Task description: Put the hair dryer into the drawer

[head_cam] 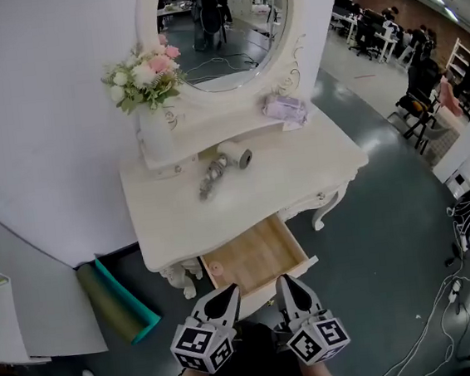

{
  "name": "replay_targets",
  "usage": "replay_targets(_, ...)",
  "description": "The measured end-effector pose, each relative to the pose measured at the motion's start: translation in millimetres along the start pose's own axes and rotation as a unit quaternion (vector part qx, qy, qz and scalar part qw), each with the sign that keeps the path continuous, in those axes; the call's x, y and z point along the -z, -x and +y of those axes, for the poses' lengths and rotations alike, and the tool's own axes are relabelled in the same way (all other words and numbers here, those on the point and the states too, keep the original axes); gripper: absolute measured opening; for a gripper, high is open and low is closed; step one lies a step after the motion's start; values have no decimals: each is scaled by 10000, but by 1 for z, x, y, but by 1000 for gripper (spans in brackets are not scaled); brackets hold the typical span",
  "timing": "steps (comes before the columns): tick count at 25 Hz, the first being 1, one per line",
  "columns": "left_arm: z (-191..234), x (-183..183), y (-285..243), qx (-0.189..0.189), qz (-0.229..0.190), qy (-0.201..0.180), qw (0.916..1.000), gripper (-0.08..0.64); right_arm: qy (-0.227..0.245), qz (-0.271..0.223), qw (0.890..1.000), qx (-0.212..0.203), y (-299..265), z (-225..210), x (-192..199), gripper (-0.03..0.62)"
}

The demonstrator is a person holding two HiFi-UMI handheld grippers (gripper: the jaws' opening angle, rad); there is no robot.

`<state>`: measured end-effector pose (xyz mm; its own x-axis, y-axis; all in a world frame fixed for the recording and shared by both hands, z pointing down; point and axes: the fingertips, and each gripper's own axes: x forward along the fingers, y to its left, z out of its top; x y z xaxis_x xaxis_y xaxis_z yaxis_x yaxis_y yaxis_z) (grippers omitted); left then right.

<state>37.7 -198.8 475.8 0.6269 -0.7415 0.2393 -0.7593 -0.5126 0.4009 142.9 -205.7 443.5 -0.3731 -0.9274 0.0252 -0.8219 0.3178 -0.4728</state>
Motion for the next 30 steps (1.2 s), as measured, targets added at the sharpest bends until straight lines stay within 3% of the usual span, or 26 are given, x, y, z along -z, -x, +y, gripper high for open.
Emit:
replay_targets(18, 29, -69, -59, -388, -97, -130, 9991, 14, -69, 644, 9955, -686, -101, -24, -50, 31)
replay_targets(24, 42, -100, -67, -381, -130, -174, 9990, 14, -135, 673, 9917, -1084, -132, -6, -72, 32)
replay_targets(30, 57, -132, -81, -345, -68, -391, 9986, 14, 104, 759, 9863, -1463, -165, 12, -94, 32)
